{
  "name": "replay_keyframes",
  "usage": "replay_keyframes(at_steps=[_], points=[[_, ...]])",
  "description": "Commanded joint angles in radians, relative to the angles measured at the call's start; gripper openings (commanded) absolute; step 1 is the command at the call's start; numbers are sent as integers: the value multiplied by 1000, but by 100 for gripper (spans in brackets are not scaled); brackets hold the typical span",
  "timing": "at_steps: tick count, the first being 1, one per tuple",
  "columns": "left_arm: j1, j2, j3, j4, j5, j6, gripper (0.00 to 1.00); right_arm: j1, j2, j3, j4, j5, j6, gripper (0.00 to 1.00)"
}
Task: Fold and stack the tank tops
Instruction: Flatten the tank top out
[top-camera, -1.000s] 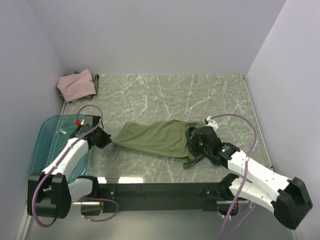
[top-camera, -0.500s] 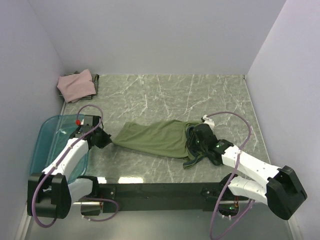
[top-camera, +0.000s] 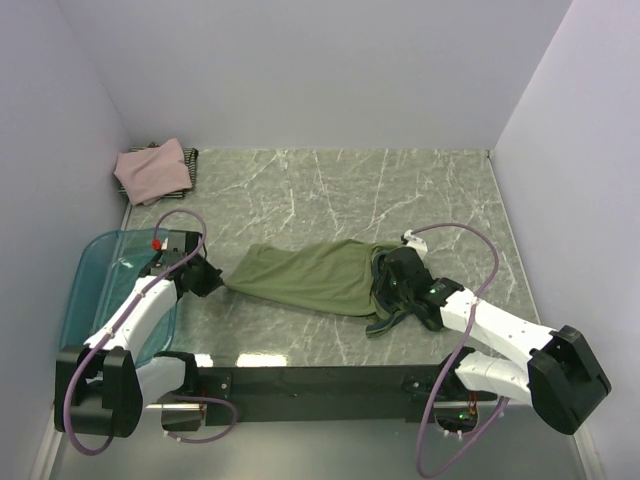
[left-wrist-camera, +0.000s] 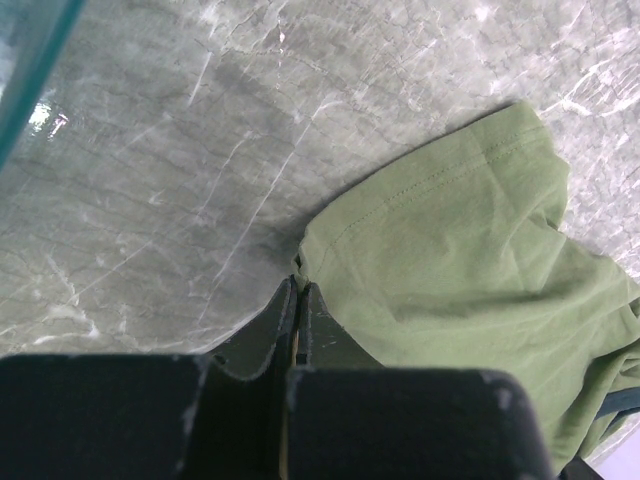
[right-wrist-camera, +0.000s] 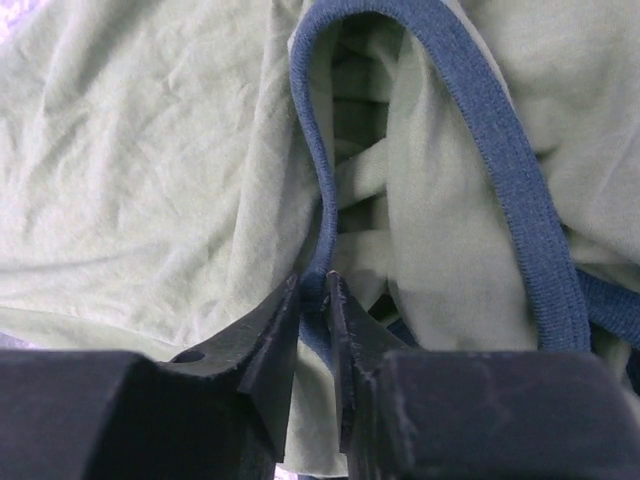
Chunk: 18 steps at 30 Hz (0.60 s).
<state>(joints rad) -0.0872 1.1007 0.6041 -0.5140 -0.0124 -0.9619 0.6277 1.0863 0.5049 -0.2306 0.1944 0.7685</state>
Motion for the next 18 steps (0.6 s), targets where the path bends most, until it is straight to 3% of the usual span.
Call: replay_keyframes(at_steps=[1, 7, 10, 11, 18], points=[[6, -21, 37, 8, 0, 23, 1, -13, 13, 18, 54, 17, 8, 25], [6, -18, 59, 8, -1, 28, 1, -11, 23, 27, 62, 7, 9, 22], [6, -18, 65, 6, -1, 34, 1, -11, -8, 29, 40, 16, 8, 11], [6, -24, 75, -3, -11, 40, 1, -14, -18, 35, 28, 20, 8, 1], [6, -45, 207, -57, -73, 100, 1, -89, -184, 165, -125, 63, -47, 0]])
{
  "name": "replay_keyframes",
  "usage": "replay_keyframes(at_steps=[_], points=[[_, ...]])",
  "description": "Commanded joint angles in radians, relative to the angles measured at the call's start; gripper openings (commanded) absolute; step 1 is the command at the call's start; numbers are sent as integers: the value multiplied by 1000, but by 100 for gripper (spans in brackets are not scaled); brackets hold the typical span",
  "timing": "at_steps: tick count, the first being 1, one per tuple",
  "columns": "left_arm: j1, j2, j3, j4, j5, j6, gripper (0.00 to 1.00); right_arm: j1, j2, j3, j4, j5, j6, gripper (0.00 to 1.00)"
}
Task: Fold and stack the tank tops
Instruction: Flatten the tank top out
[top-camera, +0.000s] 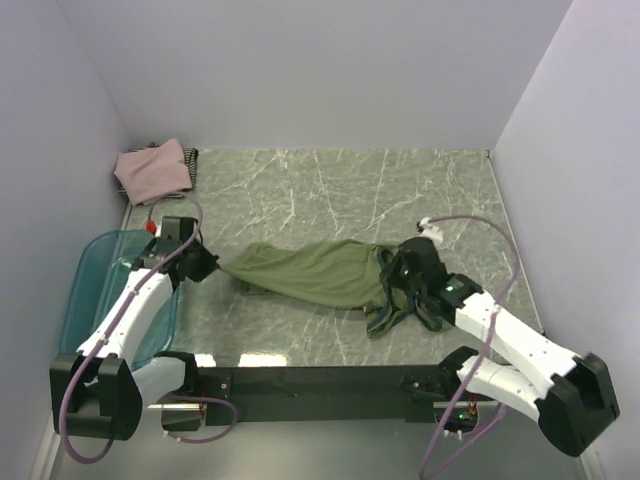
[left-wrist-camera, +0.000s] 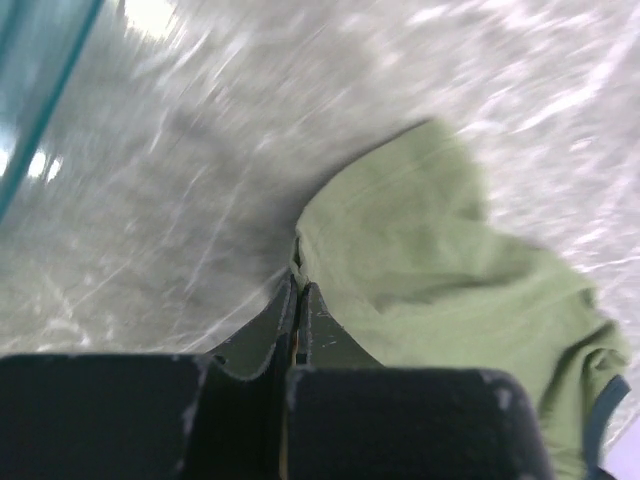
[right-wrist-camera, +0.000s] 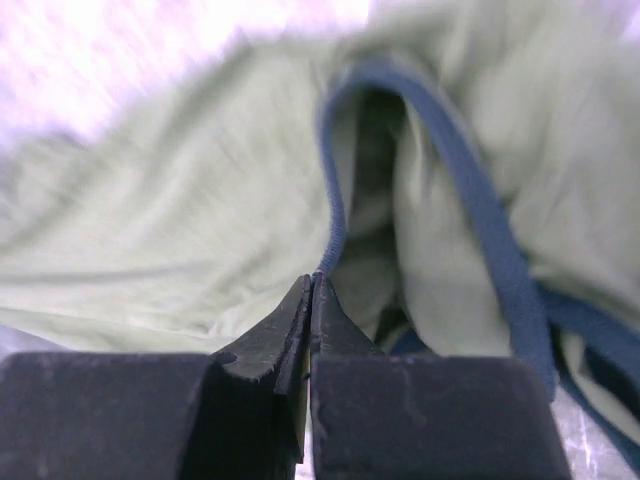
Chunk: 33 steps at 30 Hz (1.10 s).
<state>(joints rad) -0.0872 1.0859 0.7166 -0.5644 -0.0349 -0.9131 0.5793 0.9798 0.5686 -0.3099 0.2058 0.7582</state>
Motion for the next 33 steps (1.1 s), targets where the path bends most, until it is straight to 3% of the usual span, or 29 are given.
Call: replay_keyframes(at_steps=[1, 7, 20, 25, 33], points=[[6, -30, 115, -12, -56, 60, 1, -71, -107, 149, -54, 50, -62, 0], [4, -17, 299, -35, -43, 98, 1, -157, -136, 359, -86, 64, -138, 0], [6, 6, 944, -42, -73, 204, 1, -199, -162, 691, 43, 110, -295, 0], [6, -30, 1055, 40, -27, 203, 1, -197, -211, 769, 101, 106, -376, 0], [6, -155, 1101, 115, 23, 243, 1, -197, -368, 787, 134, 103, -447, 0]])
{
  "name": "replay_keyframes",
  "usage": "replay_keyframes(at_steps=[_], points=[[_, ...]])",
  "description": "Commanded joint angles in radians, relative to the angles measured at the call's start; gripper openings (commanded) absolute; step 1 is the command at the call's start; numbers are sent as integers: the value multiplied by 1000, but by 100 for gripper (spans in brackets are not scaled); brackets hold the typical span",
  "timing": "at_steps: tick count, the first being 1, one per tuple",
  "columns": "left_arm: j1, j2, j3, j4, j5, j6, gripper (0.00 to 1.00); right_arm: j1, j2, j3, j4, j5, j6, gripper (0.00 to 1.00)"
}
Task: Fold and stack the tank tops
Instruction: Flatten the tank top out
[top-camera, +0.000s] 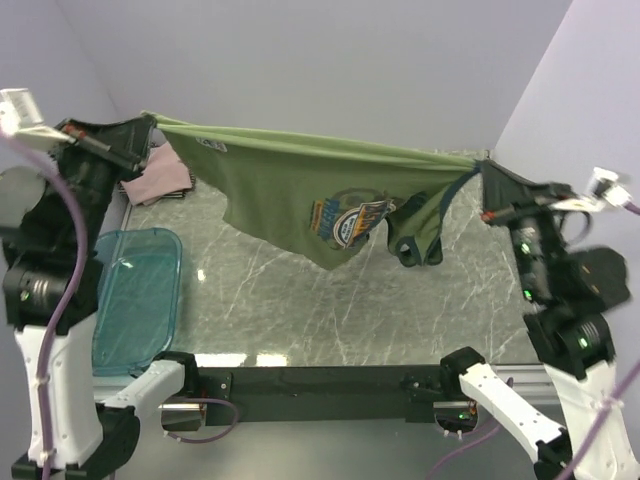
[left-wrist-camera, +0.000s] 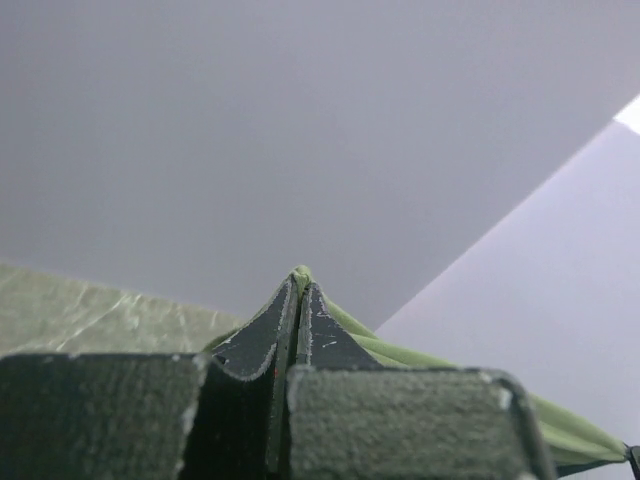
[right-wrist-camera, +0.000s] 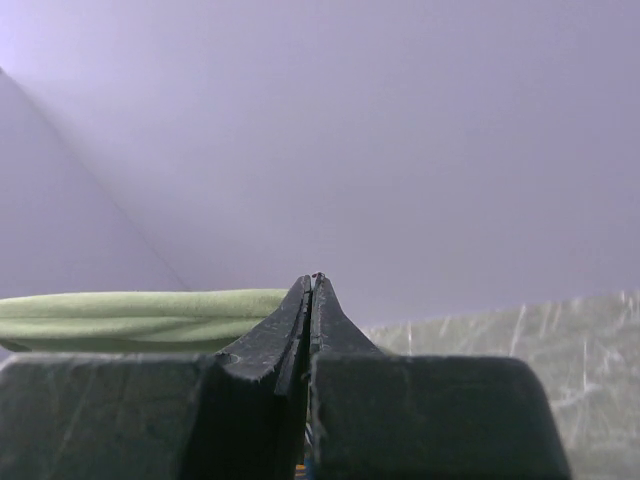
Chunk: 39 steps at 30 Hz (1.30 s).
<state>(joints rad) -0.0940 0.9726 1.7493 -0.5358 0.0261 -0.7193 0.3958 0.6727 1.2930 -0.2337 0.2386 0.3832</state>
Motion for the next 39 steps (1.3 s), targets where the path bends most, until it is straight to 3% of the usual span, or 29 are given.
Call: replay_keyframes(at_steps=[1, 9, 13, 18, 20, 23, 27, 30, 32, 36, 39], points=[[13, -60, 84, 82, -35, 43, 1, -14, -71, 66, 48, 67, -67, 0], [13, -115, 98, 71, 3, 4, 1, -12, -134, 123, -27, 35, -61, 0], [11, -112, -5, 71, 3, -75, 1, -14, -47, 158, -93, -53, -49, 0], [13, -75, -267, 109, -63, -179, 1, -17, 155, -15, -35, -93, -44, 0], [13, -19, -414, 160, -86, -195, 1, -44, 296, -91, 49, -198, -35, 0], [14, 101, -601, 337, -140, -219, 1, -101, 501, -153, 201, -297, 11, 0], [25, 363, -682, 574, -176, -223, 1, -149, 808, -97, 312, -378, 60, 0], [49, 661, -611, 768, -158, -242, 1, -172, 1057, 47, 321, -393, 63, 0], [63, 777, -535, 803, -111, -249, 1, -184, 1216, 182, 286, -398, 65, 0], [85, 1091, -161, 708, -63, -200, 1, -225, 1421, 408, 202, -400, 71, 0], [91, 1240, 42, 630, -54, -184, 3, -239, 1528, 547, 156, -397, 68, 0]])
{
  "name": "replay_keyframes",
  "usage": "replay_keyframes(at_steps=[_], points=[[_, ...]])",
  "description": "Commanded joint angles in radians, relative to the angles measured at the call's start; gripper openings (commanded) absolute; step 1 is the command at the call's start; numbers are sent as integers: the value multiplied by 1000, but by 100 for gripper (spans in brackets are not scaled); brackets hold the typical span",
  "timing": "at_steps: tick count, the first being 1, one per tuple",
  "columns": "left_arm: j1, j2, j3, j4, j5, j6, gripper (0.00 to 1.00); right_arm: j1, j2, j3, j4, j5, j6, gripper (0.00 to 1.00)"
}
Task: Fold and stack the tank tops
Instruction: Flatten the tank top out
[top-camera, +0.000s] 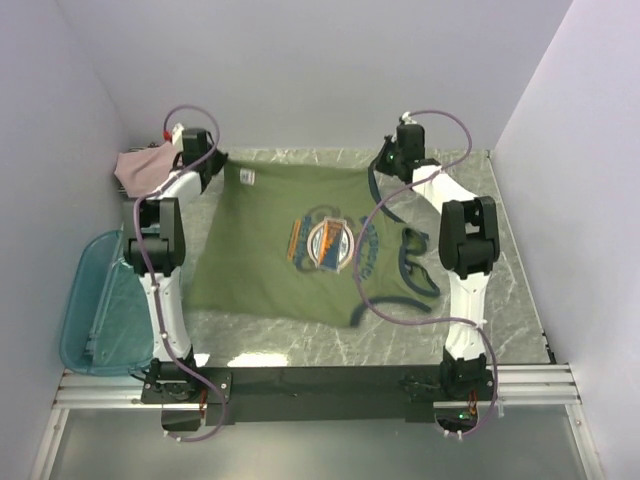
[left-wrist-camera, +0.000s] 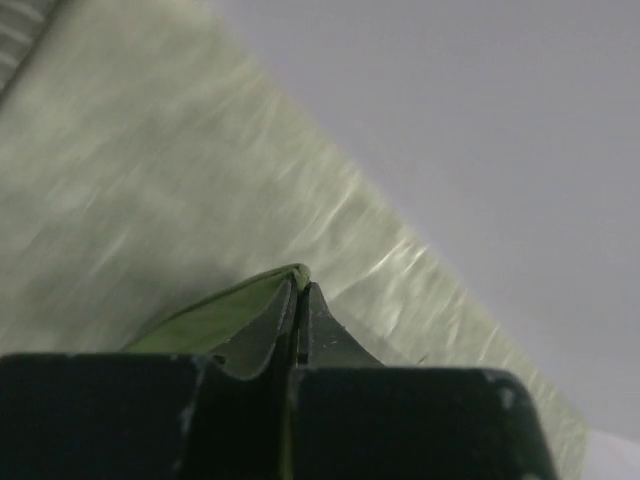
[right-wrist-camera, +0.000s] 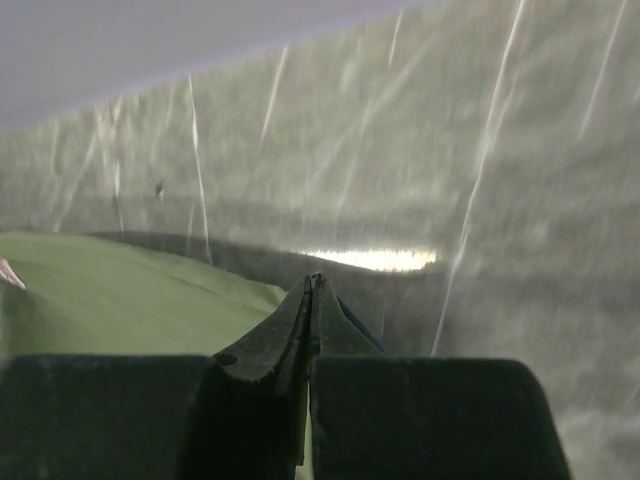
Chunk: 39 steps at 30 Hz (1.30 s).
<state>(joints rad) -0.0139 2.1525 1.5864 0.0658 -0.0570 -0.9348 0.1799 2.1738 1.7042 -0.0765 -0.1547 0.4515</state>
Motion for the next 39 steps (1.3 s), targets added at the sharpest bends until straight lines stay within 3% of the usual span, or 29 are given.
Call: replay_keyframes(at_steps=[1, 6, 9, 10, 12, 13, 14, 16, 17, 19, 23, 25, 30, 31, 35, 39], points=[[11, 91, 242, 16, 35, 31, 4, -28, 50, 170, -12, 3, -4, 0], [68, 222, 374, -3, 75, 2, 8, -37, 213, 405, -101, 15, -11, 0], [74, 274, 438, -1, 88, 17, 24, -45, 256, 451, -89, 11, -8, 6], [74, 289, 457, 3, 117, 22, 40, -46, 264, 459, -86, 10, -7, 11], [77, 331, 513, 2, 138, 30, 55, -51, 279, 479, -85, 14, -10, 33], [78, 342, 529, 6, 166, 33, 69, -53, 285, 489, -89, 21, -8, 42], [78, 346, 540, 14, 181, 37, 72, -54, 288, 505, -97, 24, -11, 53], [78, 340, 558, 16, 183, 56, 80, -63, 281, 528, -111, 43, -19, 59], [78, 330, 554, 20, 186, 59, 80, -65, 271, 526, -126, 53, -20, 69], [75, 258, 492, 43, 177, 60, 81, -71, 221, 496, -125, 75, -19, 73], [43, 87, 341, -41, 59, 38, 76, -71, 91, 404, -170, 151, 31, 75], [20, 2, 265, -203, -79, -31, 74, -63, -27, 321, -189, 176, 64, 75], [-50, -198, -51, -357, -187, -169, 68, 19, -328, -179, -122, 225, 150, 73], [-55, -226, -102, -368, -191, -189, 66, 82, -412, -299, -108, 239, 156, 73], [-64, -380, -366, -424, -243, -246, 59, 238, -577, -544, -95, 316, 206, 71], [-51, -468, -488, -477, -322, -269, 57, 364, -678, -718, -57, 322, 279, 67]])
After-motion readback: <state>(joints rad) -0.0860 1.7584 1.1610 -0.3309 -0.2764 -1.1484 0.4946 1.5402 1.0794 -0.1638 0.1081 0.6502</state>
